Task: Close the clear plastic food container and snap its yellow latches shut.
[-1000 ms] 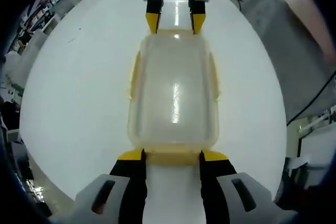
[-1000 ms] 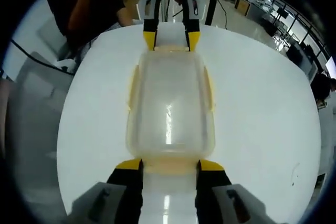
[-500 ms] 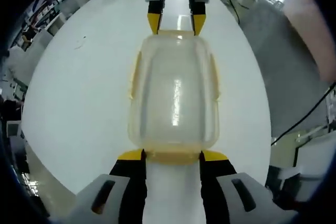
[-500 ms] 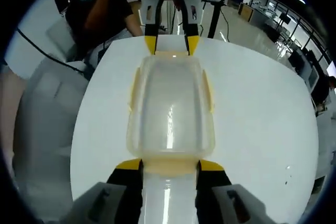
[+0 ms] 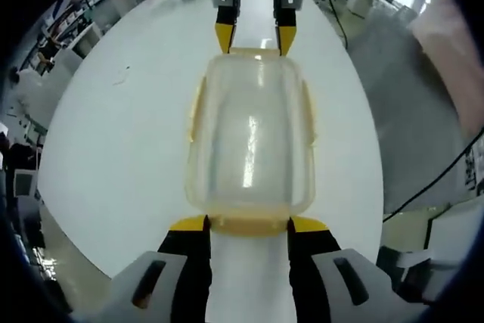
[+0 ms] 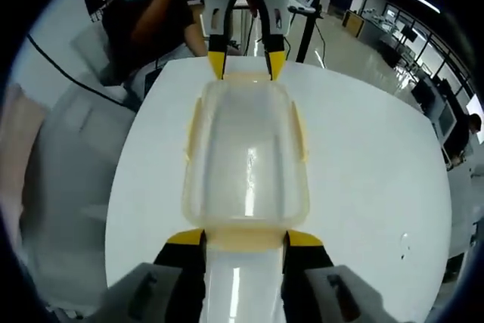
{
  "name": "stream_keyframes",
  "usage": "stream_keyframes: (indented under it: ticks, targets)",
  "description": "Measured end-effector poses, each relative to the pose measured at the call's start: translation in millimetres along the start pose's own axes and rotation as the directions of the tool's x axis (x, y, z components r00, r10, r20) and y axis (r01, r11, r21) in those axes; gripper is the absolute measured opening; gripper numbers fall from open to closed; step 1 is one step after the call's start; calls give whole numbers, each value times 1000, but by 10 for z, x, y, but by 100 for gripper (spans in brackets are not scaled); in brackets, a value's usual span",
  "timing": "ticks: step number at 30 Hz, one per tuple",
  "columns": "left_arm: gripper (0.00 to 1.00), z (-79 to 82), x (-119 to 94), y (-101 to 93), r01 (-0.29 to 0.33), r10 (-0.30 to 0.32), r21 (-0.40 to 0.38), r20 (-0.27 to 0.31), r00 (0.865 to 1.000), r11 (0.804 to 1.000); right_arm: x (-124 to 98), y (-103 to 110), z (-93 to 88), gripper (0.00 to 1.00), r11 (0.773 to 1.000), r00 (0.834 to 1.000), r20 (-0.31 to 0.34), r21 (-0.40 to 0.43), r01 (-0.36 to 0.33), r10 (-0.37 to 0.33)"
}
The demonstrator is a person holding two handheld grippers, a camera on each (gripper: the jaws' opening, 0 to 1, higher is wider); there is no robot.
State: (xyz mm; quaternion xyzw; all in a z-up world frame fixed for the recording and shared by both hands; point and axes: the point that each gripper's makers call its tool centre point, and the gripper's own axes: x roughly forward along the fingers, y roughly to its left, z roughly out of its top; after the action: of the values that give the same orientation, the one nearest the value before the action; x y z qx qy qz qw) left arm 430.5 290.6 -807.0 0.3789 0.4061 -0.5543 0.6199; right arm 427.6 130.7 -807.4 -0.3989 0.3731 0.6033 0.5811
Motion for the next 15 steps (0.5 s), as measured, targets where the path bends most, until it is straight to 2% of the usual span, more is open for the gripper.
stream_keyframes:
  ticks: [15]
  targets:
    - [37,433,126,6,5,-6,8,37,999,1000,-198,-21,-409,36,1000,999,-31,-1,12,-12]
